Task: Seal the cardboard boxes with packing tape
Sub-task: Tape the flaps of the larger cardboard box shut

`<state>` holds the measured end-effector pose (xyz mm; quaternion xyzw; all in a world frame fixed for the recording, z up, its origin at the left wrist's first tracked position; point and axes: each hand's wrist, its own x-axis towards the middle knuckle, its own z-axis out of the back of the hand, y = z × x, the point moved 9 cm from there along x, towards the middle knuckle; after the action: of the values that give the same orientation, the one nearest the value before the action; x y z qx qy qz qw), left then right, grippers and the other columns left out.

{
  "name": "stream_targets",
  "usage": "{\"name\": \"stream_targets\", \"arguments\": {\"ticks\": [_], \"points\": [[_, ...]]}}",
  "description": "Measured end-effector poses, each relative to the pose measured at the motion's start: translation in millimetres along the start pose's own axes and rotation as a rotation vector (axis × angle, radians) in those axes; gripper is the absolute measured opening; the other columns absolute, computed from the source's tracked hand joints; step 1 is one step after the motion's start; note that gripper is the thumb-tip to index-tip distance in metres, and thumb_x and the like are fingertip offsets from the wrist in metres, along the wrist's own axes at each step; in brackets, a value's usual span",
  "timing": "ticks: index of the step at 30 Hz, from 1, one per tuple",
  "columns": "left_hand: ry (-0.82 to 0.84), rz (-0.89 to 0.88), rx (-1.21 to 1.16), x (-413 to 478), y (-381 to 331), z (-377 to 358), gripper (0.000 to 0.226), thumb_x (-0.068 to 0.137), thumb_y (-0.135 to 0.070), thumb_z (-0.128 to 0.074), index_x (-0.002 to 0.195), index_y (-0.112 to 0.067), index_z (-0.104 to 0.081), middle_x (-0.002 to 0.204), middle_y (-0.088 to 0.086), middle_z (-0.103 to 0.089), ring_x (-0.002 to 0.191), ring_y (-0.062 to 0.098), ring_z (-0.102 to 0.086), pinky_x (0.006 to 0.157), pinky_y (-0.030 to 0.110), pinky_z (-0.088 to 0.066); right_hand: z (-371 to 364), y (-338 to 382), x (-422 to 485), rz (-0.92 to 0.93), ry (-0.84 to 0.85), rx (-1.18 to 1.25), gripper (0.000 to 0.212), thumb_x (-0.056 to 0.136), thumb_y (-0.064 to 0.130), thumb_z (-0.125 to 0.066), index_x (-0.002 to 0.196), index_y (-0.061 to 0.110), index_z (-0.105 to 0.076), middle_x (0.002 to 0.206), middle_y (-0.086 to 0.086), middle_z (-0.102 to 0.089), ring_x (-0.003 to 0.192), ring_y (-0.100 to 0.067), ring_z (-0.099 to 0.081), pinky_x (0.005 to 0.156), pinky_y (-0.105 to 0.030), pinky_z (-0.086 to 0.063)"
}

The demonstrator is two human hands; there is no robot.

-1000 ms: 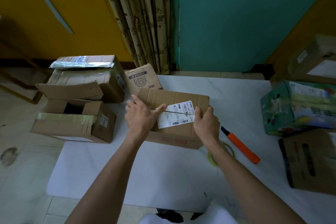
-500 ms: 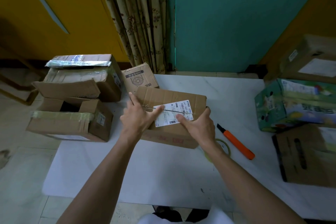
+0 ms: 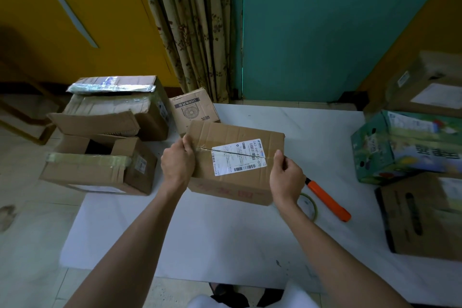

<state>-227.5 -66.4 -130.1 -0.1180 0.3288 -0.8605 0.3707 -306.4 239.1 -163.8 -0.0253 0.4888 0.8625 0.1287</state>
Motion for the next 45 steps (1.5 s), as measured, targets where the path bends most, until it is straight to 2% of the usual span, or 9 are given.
{"name": "stream_targets", "arguments": {"ticks": [5,16,20,25,31,35,40,42,45], "points": [[0.163,0.087,0.204,-6,3,-10,0.081,0.084,-0.084,-0.047,0.130,-0.018,-0.054,0.110,0.001,-0.069,0.096,0.027,-0.070,0.081,0.041,-0.059,-22,-13,3,-0.141,0.278,-0.051,0.054,0.087,0.066,-0.057,0.093,0.014,-0.074,0.087,0.002,-0.074,0.078,-0.016,-0.069,0.072,-0.035,-0.059],[0.146,0.082,0.111,4,17,-6,0.066,0.100,-0.069,-0.028,0.121,-0.014,-0.059,0.108,0.008,-0.069,0.095,0.028,-0.067,0.090,0.048,-0.056,5,3,-18,-0.160,0.262,0.176,0.054,0.103,0.054,-0.032,0.093,0.019,-0.072,0.090,0.001,-0.073,0.086,-0.018,-0.070,0.081,-0.040,-0.059],[0.198,0.226,-0.166,-9,42,-17,0.056,0.101,-0.065,-0.035,0.103,-0.017,-0.063,0.105,0.006,-0.069,0.093,0.025,-0.065,0.084,0.043,-0.052,28,52,-35,0.143,0.280,0.246,0.043,0.101,0.055,-0.036,0.111,0.031,-0.070,0.109,0.009,-0.068,0.100,-0.006,-0.065,0.074,-0.018,-0.054],[0.238,0.479,-0.533,-49,58,-59,0.050,0.103,-0.060,-0.035,0.099,-0.021,-0.066,0.096,0.001,-0.071,0.088,0.018,-0.068,0.071,0.030,-0.053,23,106,-47,0.473,0.298,-0.111,0.061,0.096,0.059,-0.030,0.148,0.030,-0.045,0.154,0.007,-0.041,0.143,-0.013,-0.034,0.115,-0.035,-0.032],[0.140,0.660,-0.370,-50,91,-58,0.047,0.108,-0.045,-0.036,0.106,-0.008,-0.066,0.106,0.016,-0.069,0.090,0.028,-0.062,0.085,0.047,-0.055,-16,131,-90,0.758,0.303,-0.324,0.052,0.099,0.045,-0.035,0.141,0.020,-0.054,0.152,0.001,-0.045,0.144,-0.014,-0.033,0.116,-0.034,-0.024],[0.304,0.504,-0.817,-41,41,-36,0.056,0.103,-0.062,-0.039,0.116,-0.019,-0.072,0.112,0.013,-0.075,0.102,0.028,-0.072,0.090,0.042,-0.054,-38,137,-107,0.852,0.304,-0.261,0.041,0.096,0.033,-0.050,0.130,0.015,-0.064,0.142,-0.002,-0.056,0.136,-0.013,-0.046,0.108,-0.035,-0.037],[0.339,0.235,-0.671,-34,-28,22,0.077,0.079,-0.075,-0.058,0.142,-0.030,-0.053,0.127,-0.004,-0.066,0.107,0.016,-0.067,0.085,0.033,-0.054,-24,143,-85,0.772,0.256,-0.051,0.041,0.087,0.014,-0.068,0.127,0.011,-0.065,0.138,-0.005,-0.059,0.129,-0.018,-0.052,0.104,-0.040,-0.047],[0.297,0.191,-0.383,-35,-38,24,0.088,0.076,-0.066,-0.073,0.150,-0.032,-0.038,0.127,-0.011,-0.058,0.109,0.015,-0.061,0.090,0.036,-0.053,-7,136,-53,0.634,0.103,-0.253,0.059,0.084,0.033,-0.073,0.137,0.017,-0.055,0.147,-0.003,-0.050,0.133,-0.023,-0.043,0.104,-0.043,-0.043],[0.268,0.170,-0.198,-36,-44,9,0.104,0.072,-0.072,-0.073,0.155,-0.032,-0.026,0.141,-0.001,-0.056,0.121,0.025,-0.058,0.099,0.042,-0.051,-6,101,-8,0.154,0.307,-0.341,0.110,0.072,0.066,-0.074,0.155,0.018,-0.020,0.158,-0.003,-0.032,0.142,-0.026,-0.033,0.108,-0.043,-0.037]]}}
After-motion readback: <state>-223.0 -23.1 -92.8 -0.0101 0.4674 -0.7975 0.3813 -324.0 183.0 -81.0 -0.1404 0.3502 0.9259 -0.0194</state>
